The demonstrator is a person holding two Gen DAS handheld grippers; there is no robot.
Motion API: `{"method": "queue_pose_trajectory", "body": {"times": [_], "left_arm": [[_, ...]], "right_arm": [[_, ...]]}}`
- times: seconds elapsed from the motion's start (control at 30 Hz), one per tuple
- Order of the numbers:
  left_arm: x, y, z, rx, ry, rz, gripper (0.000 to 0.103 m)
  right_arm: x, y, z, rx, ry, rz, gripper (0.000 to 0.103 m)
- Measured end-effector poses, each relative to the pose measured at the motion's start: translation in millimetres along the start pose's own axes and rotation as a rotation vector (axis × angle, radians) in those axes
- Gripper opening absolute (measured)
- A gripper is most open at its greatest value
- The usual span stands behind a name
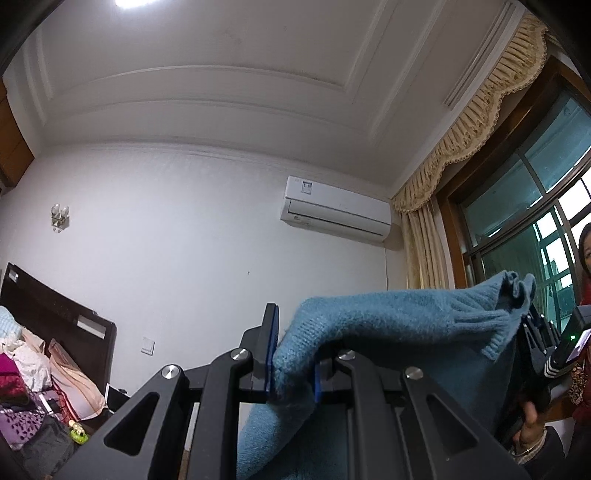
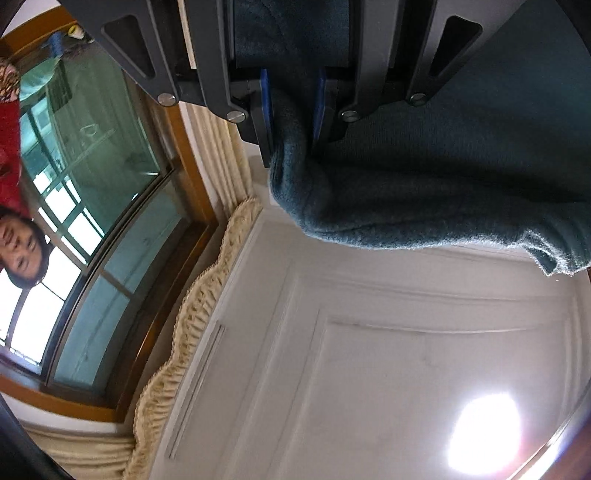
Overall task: Fold clothes
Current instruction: 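Lift the sweater high with both grippers and shake it out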
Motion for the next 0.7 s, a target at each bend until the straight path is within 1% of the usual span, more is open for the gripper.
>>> {"method": "queue_pose_trajectory", "body": {"times": [0.1, 0.2, 0.33, 0.4, 0.47, 0.53, 0.7], "left_arm": [[0.6, -2.4, 6.0, -0.032, -0.003, -0.024, 0.017], [-4.2, -3.8, 14.1, -0.06, 0.007, -0.038, 0.017], [-26.0, 0.7, 35.3, -0.069, 0.071, -0.043, 0.019], [-36.3, 3.5, 48.6, -0.07, 0.1, -0.048, 0.019], [-44.4, 7.5, 61.3, -0.049, 0.138, -0.043, 0.019], [-47.4, 11.1, 70.9, -0.023, 0.165, -0.037, 0.019], [-48.4, 6.6, 92.2, -0.031, 0.201, -0.038, 0.019]], "right_arm": [[-3.1, 5.0, 9.4, 0.031, 0.016, 0.002, 0.018], [-5.8, 5.3, 18.7, 0.049, 0.056, 0.0, 0.018], [-11.2, 4.3, 41.8, 0.047, 0.12, 0.0, 0.018], [-13.1, 0.9, 54.1, 0.037, 0.139, 0.007, 0.018], [-11.1, -3.0, 63.4, 0.039, 0.15, 0.019, 0.018], [-8.9, -4.9, 71.2, 0.048, 0.16, 0.03, 0.019], [-9.7, -12.7, 84.2, 0.037, 0.202, 0.027, 0.019]]}}
Point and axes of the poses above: each gripper's, at about its wrist camera, not at the fingertips, and x roughly against the way its jaws point, y to its left, z to its underside, the point moved 8 cm from there along -x, roughly the way its jaws point, and after that the axes turned 9 degrees about x, right-handed, at the moved point
